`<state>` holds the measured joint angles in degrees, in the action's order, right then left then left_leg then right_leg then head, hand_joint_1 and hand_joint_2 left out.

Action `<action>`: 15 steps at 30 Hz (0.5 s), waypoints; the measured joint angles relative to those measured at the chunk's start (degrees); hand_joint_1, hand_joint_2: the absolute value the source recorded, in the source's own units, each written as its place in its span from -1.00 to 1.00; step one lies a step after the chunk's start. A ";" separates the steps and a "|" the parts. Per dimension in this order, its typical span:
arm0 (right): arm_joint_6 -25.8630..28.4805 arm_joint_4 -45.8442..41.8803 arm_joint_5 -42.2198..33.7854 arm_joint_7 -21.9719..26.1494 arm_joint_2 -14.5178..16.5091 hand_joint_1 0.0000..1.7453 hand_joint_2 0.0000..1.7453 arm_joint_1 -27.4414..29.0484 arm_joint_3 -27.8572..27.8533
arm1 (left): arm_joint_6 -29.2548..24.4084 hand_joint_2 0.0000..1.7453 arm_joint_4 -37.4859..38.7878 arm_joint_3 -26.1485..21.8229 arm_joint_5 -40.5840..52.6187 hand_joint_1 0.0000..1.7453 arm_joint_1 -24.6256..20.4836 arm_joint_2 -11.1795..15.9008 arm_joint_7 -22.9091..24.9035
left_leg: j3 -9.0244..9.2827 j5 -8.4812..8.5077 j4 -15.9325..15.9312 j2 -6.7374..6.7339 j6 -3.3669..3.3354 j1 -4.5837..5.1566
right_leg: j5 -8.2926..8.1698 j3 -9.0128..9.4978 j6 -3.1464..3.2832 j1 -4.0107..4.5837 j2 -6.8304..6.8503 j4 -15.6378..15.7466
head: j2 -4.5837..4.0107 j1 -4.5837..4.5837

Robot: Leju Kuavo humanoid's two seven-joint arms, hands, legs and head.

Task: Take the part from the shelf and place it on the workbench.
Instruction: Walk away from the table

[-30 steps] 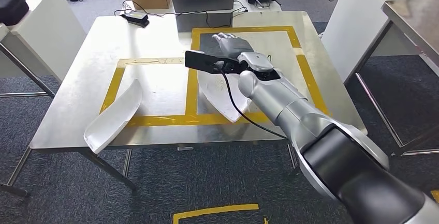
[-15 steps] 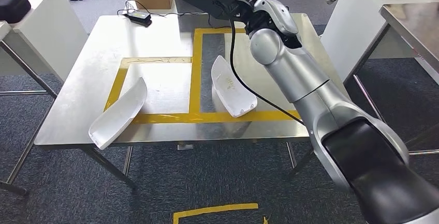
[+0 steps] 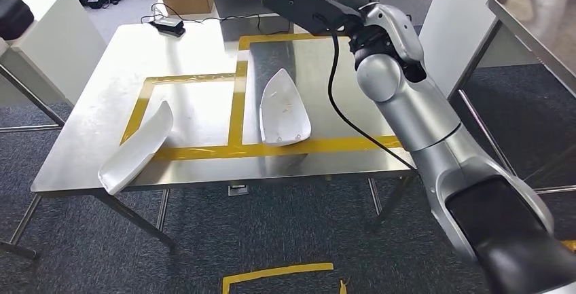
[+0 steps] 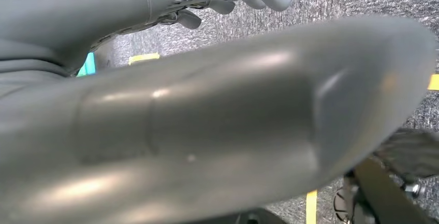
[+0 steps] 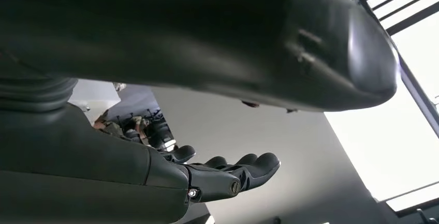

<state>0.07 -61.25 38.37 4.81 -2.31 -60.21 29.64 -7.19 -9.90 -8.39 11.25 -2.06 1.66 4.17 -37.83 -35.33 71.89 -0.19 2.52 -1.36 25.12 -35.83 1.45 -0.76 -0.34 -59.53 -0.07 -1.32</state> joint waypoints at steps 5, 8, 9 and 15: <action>-0.29 -1.84 0.16 -0.19 -2.13 -1.00 -1.00 1.08 -0.81 | 0.00 -1.00 -0.01 0.00 0.13 -1.00 -0.13 -0.06 -0.08 | 5.22 3.35 -6.29 0.02 -1.41 0.56 | -1.63 -1.74 -0.04 0.68 -0.10 -0.03 | 0.00 0.02; -0.42 -2.30 0.16 -0.27 -3.17 -1.00 -1.00 0.81 -1.53 | 0.00 -1.00 -0.02 0.00 0.51 -1.00 -0.34 -0.04 -0.08 | 8.54 4.76 -12.63 0.09 -2.01 1.34 | -2.68 -2.10 -0.95 0.63 0.00 0.12 | 0.00 0.05; -0.48 -2.36 0.16 -0.32 -3.57 -1.00 -1.00 0.83 -1.67 | 0.00 -1.00 -0.02 0.00 0.66 -1.00 -0.37 -0.07 -0.04 | 8.24 5.24 -12.66 0.12 -2.19 1.51 | -3.08 -2.16 -1.35 0.56 0.03 0.28 | 0.00 0.04; -0.81 -2.86 0.14 -0.58 -6.18 -1.00 -1.00 1.86 -2.52 | 0.00 -1.00 -0.03 0.02 1.33 -1.00 -0.68 -0.26 0.10 | 5.28 8.59 -13.46 -0.26 -4.12 1.13 | 5.93 -6.41 -2.97 0.28 0.07 -10.75 | 0.00 0.30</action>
<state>-0.74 -64.10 38.51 4.22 -8.49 -58.35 27.12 -7.19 -9.92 -8.37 12.57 -2.74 1.40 4.27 -32.55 -26.74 58.44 -0.45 -1.61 -0.23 31.04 -42.25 -1.52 -0.48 -0.26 -70.28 -0.07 -1.02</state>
